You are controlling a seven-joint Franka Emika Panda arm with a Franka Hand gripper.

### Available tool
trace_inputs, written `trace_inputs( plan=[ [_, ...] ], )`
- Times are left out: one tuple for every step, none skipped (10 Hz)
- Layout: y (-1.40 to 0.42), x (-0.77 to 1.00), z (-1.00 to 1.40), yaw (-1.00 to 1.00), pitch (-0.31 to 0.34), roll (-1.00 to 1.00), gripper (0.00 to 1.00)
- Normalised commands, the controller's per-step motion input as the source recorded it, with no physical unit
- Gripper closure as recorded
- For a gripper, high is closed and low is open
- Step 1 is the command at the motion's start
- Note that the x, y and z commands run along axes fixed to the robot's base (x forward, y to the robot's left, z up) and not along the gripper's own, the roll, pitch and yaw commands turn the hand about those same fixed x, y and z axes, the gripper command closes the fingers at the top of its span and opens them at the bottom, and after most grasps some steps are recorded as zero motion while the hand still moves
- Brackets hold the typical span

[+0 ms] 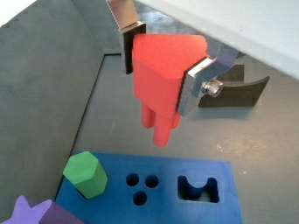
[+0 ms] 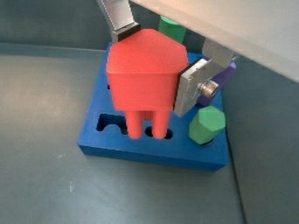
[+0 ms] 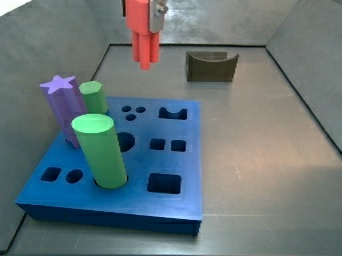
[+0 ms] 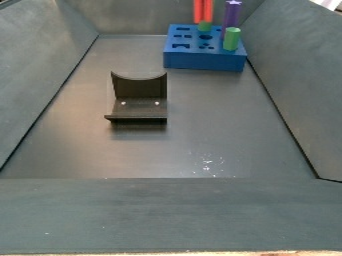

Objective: Pick up the 3 prong object. Move up. Place the 3 prong object on the fixture. Regrasp the 3 prong object. Move to above the board. Insert the 3 prong object.
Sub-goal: Insert the 3 prong object.

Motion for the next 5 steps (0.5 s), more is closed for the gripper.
trace_inputs(
  plan=[
    [0.00, 0.12, -0.32, -0.47, 0.000, -0.17, 1.00],
    [0.00, -0.05, -0.39, -0.72, -0.126, -0.32, 1.00],
    [0.00, 0.11, -0.13, -0.21, 0.000, -0.01, 1.00],
    [0.01, 0.03, 0.00, -0.05, 0.000, -0.02, 1.00],
    [0.19, 0.00, -0.32, -0.32, -0.017, -0.25, 1.00]
  ],
)
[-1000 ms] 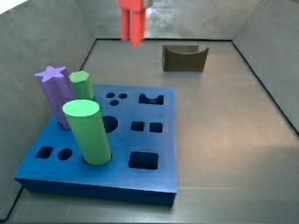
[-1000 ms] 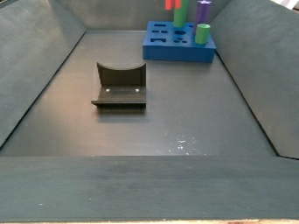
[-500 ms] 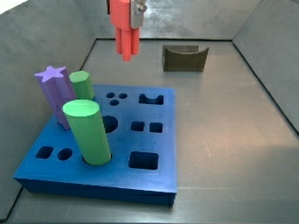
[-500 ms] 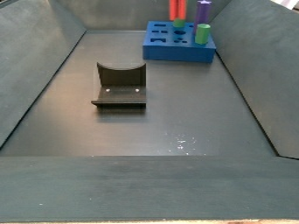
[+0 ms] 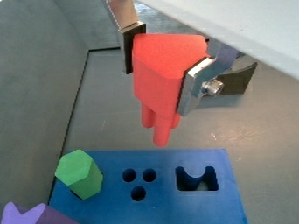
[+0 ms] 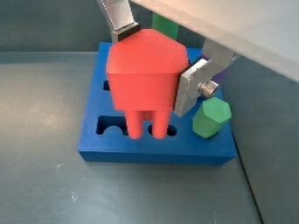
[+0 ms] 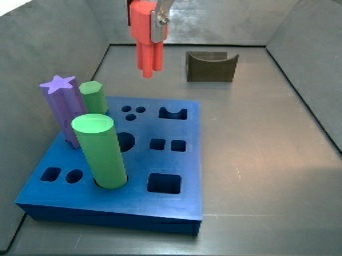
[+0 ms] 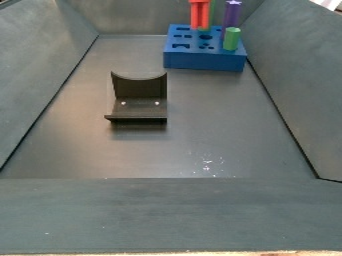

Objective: Pick up the 3 prong object. Move up. Place the 3 prong object on the fixture. Regrasp the 3 prong object. Move to above the board. Insert the 3 prong object.
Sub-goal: Insert the 3 prong object.

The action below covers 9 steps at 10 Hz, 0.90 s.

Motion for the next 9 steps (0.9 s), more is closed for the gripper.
trace_inputs(
  plan=[
    [0.31, -0.06, -0.27, -0.27, -0.044, -0.44, 1.00],
    [0.01, 0.01, 0.00, -0.07, 0.000, -0.01, 1.00],
    [0.00, 0.00, -0.06, -0.05, 0.000, -0.05, 1.00],
    [0.00, 0.00, -0.11, -0.37, 0.000, -0.32, 1.00],
    [0.15, -0.23, -0.23, -0.37, 0.023, -0.32, 1.00],
    [0.15, -0.15, -0.41, -0.28, 0.069, -0.25, 1.00],
    [0.00, -0.07, -0.11, 0.00, 0.050, -0.03, 1.00],
    [-0.05, 0.00, -0.14, -0.03, 0.000, -0.06, 1.00],
    [-0.51, -0.34, 0.00, -0.10, 0.000, 0.00, 1.00]
  ],
)
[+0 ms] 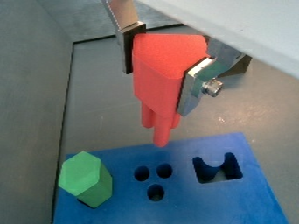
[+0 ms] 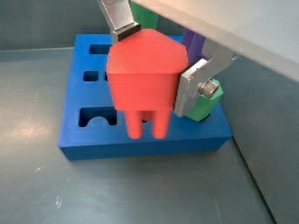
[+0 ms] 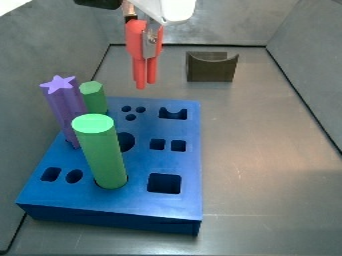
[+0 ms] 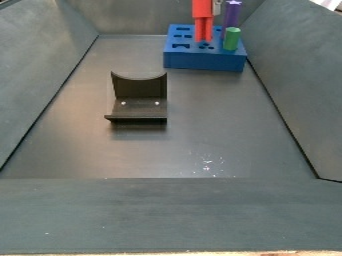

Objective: Pick up the 3 prong object. Move up. Place the 3 prong object on the fixture. Regrasp the 3 prong object. Move to above the board. Insert the 3 prong object.
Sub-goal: Insert the 3 prong object.

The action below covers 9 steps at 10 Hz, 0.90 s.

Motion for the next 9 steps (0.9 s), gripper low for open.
trace_inputs(
  plan=[
    [-0.56, -0.30, -0.08, -0.05, 0.000, 0.02, 1.00],
    [-0.02, 0.03, -0.06, 0.00, 0.001, 0.00, 1.00],
    [-0.18, 0.05, -0.90, 0.00, 0.036, 0.01, 1.00],
    [0.00, 0.04, -0.09, -0.03, 0.067, -0.06, 1.00],
    [0.00, 0.00, -0.05, -0.03, 0.000, 0.00, 1.00],
    [-0.01, -0.12, -0.37, -0.19, 0.000, 0.00, 1.00],
    [0.00, 0.00, -0.05, -0.03, 0.000, 0.00, 1.00],
    [-0.09, 0.00, 0.00, 0.00, 0.000, 0.00, 1.00],
    [-0.33, -0.03, -0.18, 0.00, 0.000, 0.02, 1.00]
  ],
)
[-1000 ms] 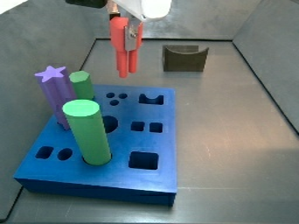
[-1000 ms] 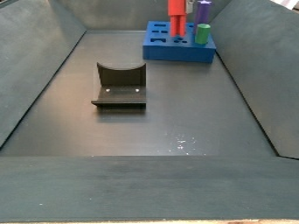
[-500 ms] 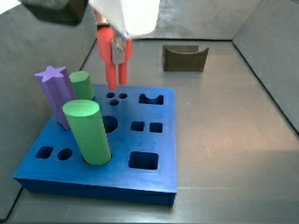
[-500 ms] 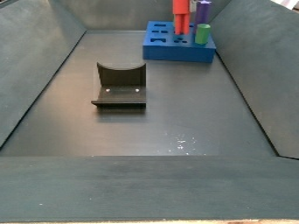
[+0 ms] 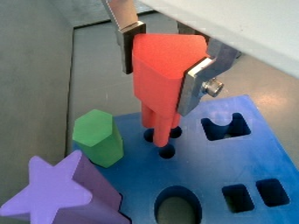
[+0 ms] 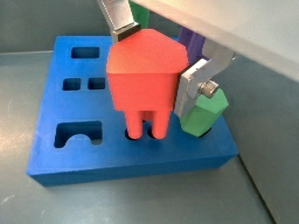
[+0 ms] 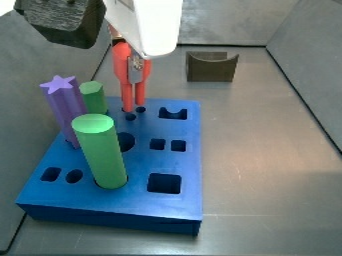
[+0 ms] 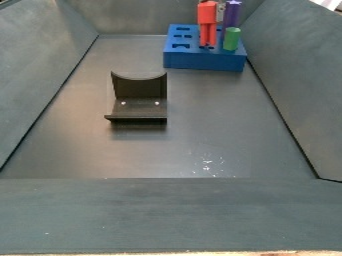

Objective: Pick up the 3 prong object. Move up. Place the 3 prong object on the fixture. Regrasp the 3 prong object. Move to above the board. Insert the 3 prong object.
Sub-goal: Insert the 3 prong object.

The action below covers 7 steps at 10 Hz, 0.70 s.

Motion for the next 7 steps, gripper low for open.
trace_inputs(
  plan=[
    [-0.19, 0.00, 0.00, 0.00, 0.003, 0.02, 1.00],
    [-0.04, 0.00, 0.00, 0.00, 0.000, 0.00, 1.00],
    [0.00, 0.16, -0.30, 0.00, 0.050, 0.00, 1.00],
    [0.00, 0.08, -0.13, 0.00, 0.036, 0.00, 1.00],
    [0.00, 0.02, 0.00, 0.00, 0.009, 0.00, 1.00],
    [0.00, 0.15, -0.22, 0.00, 0.033, 0.03, 1.00],
    [0.06, 0.18, -0.07, 0.00, 0.037, 0.00, 1.00]
  ],
)
